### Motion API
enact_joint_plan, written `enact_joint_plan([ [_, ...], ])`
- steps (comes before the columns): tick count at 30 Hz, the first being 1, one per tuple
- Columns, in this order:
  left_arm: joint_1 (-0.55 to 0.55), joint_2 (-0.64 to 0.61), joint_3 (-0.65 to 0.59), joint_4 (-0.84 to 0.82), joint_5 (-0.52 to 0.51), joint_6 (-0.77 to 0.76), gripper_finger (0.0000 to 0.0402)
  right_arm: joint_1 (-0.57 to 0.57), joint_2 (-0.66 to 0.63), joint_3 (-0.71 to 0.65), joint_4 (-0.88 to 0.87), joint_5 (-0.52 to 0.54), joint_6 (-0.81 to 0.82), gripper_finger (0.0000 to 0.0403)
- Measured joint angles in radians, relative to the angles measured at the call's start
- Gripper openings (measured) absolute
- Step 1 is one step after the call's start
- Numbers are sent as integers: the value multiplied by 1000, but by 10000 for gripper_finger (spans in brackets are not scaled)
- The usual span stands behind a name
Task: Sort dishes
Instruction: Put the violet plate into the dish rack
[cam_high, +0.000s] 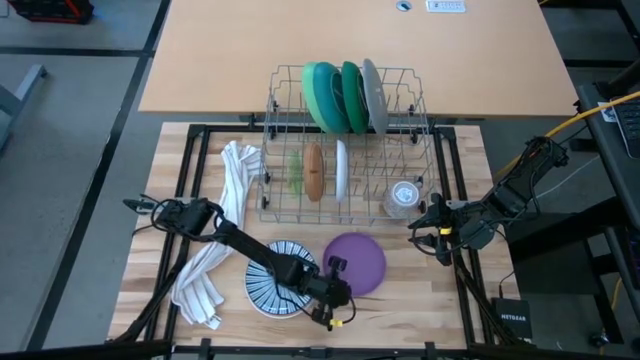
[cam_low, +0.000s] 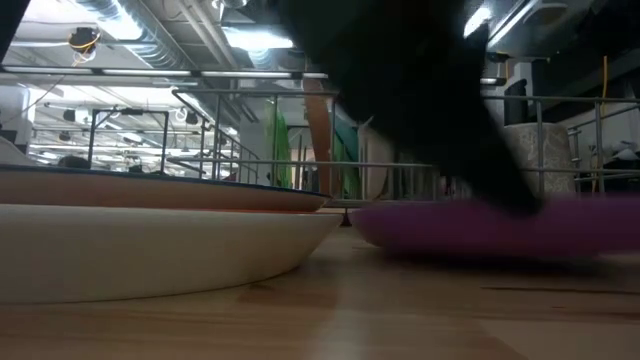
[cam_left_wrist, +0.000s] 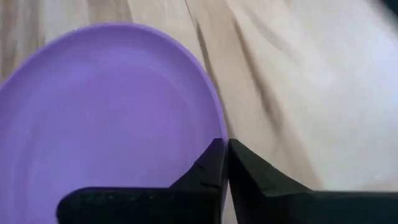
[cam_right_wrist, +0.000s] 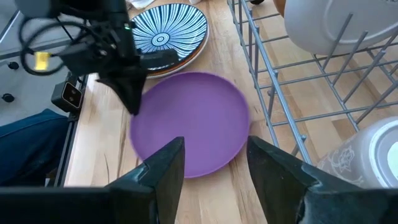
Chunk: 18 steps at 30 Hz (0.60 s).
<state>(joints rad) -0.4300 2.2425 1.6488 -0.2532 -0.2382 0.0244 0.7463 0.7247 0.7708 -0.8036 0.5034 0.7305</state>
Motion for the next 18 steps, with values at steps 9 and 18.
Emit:
enact_joint_plan([
  [9,-7,0,33,18,-1,-150,3,0,-3,0,0,0,-2,179],
  [18,-7,0,28,-86,-1,-120,4,0,0,0,-8,-7,-2,179],
])
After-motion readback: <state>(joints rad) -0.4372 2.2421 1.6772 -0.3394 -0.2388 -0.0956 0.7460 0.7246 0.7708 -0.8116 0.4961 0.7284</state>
